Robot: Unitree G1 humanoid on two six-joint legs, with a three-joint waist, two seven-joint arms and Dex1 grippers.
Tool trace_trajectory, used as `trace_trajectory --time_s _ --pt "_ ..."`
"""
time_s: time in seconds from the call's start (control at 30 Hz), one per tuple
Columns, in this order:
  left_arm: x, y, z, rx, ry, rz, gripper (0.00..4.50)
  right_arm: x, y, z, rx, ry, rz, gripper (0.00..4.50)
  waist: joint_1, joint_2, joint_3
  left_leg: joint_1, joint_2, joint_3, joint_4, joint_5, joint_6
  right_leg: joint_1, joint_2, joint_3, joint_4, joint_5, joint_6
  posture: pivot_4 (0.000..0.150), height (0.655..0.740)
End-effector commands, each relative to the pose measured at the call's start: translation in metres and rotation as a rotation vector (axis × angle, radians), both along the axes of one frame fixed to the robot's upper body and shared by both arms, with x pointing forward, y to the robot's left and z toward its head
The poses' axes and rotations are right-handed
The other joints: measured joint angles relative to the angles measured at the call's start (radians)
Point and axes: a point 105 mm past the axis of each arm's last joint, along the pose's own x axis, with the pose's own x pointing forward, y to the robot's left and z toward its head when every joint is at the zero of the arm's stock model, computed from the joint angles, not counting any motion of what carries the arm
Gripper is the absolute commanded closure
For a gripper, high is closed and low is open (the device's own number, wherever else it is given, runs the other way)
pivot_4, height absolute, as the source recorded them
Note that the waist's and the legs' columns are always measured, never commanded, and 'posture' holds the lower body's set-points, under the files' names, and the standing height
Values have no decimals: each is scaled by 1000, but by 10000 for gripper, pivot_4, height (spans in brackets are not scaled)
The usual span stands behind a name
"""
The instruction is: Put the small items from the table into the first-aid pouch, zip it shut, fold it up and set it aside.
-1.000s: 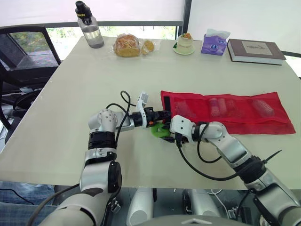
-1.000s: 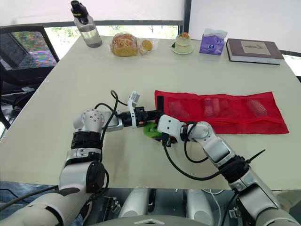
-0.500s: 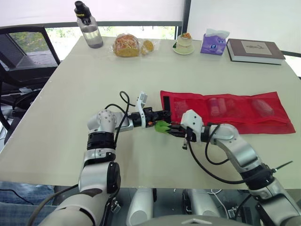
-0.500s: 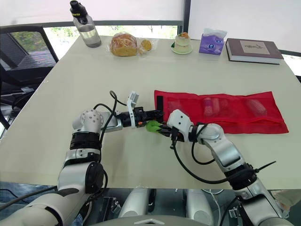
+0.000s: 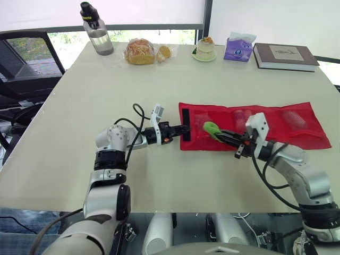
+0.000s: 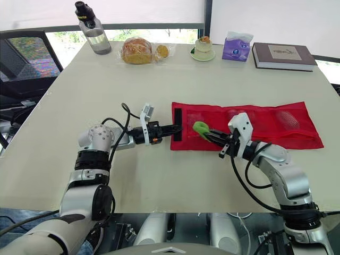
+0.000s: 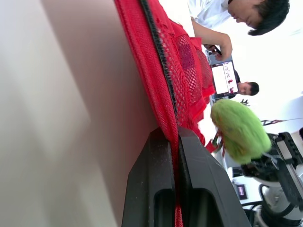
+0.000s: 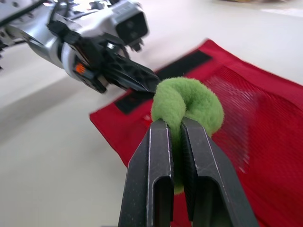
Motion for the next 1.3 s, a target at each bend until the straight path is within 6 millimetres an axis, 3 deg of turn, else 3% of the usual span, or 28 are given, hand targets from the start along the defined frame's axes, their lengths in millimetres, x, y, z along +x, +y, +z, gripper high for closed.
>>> trace_trajectory --time_s 0.03,0.2,0.37,0.53,0.6,0.73,0.87,1.03,1.3 --pt "1 25 -13 98 -13 56 45000 2 -18 10 -5 -57 -83 44358 -4 0 0 1 0 0 -1 0 0 0 0 0 0 0 0 1500 7400" --pt "-1 40 -13 168 -57 44 45000 4 -40 2 -38 -50 -176 44358 -12 0 0 4 0 3 -5 0 0 0 1 4 0 0 0 1500 7400" --pt "0 60 -12 222 -90 66 45000 5 -75 -1 -87 -53 -298 44358 -21 0 0 8 0 7 -9 0 0 0 1 8 0 -1 -1 1500 7400" --pt "0 97 -14 318 -115 128 45000 2 -127 -2 -157 -54 -463 44358 -26 0 0 12 1 12 -13 0 0 0 2 14 0 -1 -1 1500 7400" --pt "-1 108 -16 348 -115 146 45000 1 -139 -1 -174 -51 -506 44358 -28 0 0 13 2 14 -14 0 0 0 2 16 0 -1 -1 1500 7400" --pt "-4 140 -16 412 -115 218 45000 -1 -195 -5 -266 -17 -756 44358 -27 0 0 14 3 16 -14 0 0 0 3 17 -1 -1 -1 1500 7400" --pt "-4 155 -14 443 -120 267 45000 -2 -224 -4 -307 -16 -902 44358 -28 0 0 15 3 18 -15 0 0 -1 3 20 -1 -1 -1 1500 7400" --pt "-5 166 -12 456 -119 312 45000 -2 -242 0 -369 -37 -1012 44358 -27 0 0 15 3 20 -15 0 0 -1 3 21 -1 -1 -1 1500 7400" --pt "-8 165 -11 454 -118 317 45000 1 -242 2 -374 -54 -1045 44358 -27 0 0 15 3 22 -15 0 0 -3 3 24 0 -1 0 1500 7400"
